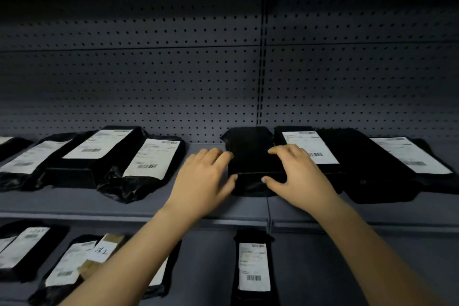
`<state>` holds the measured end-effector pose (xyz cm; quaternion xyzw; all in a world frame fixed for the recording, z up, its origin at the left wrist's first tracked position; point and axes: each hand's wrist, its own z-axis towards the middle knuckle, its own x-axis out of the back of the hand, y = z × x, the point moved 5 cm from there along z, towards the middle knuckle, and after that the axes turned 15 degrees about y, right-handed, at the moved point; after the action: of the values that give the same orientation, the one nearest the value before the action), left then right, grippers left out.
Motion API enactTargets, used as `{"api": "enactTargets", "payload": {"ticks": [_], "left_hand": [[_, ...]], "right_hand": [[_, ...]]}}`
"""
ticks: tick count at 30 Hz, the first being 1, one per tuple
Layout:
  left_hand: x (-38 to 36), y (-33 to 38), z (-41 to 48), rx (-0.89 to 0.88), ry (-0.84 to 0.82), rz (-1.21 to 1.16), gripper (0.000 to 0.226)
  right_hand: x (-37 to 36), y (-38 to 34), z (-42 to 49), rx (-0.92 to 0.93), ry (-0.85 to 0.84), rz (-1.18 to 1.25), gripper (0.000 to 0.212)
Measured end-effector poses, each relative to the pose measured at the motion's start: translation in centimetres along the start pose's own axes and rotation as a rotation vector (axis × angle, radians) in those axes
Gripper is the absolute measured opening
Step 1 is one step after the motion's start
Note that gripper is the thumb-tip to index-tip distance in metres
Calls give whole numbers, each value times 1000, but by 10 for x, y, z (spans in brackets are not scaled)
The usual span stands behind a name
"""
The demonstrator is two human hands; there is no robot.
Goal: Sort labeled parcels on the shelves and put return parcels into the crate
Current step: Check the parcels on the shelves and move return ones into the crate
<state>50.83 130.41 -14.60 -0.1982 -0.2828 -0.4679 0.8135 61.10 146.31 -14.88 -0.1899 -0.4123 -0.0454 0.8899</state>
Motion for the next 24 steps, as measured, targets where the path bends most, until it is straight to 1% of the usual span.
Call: {"api": "enactTargets", "payload": {"ticks": [8,12,16,19,22,24], "left_hand": [[-42,-1,1,5,-176,-113,66],[-53,-8,-2,0,-215,-167,65],[-54,-14,-3,17,-189,-200,62],[-55,-26,-7,81,-199,-242,63],[-56,-41,-13,134,-181,-304,63],[-55,-52,-19,150,-170,-323,63]], "right_hand": [[-18,24,0,-37,-120,-45,86],[-26,27,0,-74,-131,-65,91],[-30,23,2,-100,-120,-72,90],[-27,13,3,-136,-87,9,88],[-27,1,6,-155,4,160,88],[-30,-9,8,-156,48,270,83]]}}
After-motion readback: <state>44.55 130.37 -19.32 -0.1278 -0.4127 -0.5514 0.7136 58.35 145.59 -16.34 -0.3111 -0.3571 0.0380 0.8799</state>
